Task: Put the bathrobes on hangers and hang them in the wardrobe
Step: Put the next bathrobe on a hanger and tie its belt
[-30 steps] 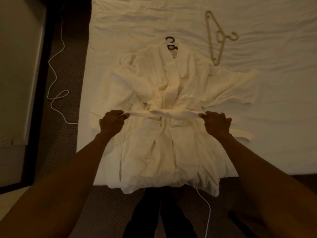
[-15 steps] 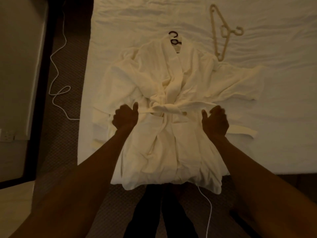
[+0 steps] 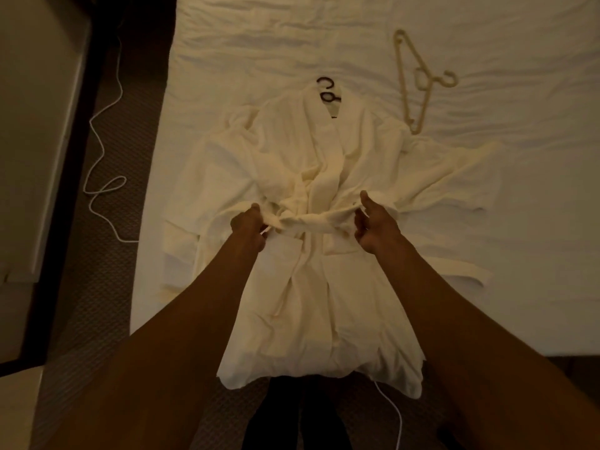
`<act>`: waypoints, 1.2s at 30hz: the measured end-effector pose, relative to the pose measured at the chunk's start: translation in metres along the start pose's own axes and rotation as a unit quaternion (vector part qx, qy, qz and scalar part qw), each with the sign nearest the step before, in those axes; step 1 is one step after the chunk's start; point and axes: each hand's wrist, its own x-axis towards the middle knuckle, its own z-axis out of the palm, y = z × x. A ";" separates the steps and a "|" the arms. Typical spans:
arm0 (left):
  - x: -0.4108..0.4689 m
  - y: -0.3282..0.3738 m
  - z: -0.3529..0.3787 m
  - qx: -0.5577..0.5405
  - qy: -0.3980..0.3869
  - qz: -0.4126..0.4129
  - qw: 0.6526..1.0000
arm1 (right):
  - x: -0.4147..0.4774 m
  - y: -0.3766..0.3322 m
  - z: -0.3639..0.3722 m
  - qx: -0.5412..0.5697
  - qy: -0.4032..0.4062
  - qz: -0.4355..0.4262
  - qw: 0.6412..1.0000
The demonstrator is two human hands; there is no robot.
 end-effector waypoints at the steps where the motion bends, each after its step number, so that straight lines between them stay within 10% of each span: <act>1: -0.003 0.003 0.006 0.010 0.000 0.029 1.000 | -0.002 -0.004 0.005 0.009 -0.008 0.000 1.000; 11: -0.063 0.057 0.070 0.161 -0.051 0.273 0.947 | -0.029 -0.076 0.035 -0.129 0.113 -0.186 0.967; 22: -0.110 0.086 0.114 0.488 -0.332 0.310 0.745 | -0.075 -0.137 0.056 -0.381 -0.030 -0.470 0.796; 36: -0.106 0.081 0.077 0.442 -0.345 0.316 0.765 | -0.047 -0.104 0.019 -0.509 0.000 -0.362 0.781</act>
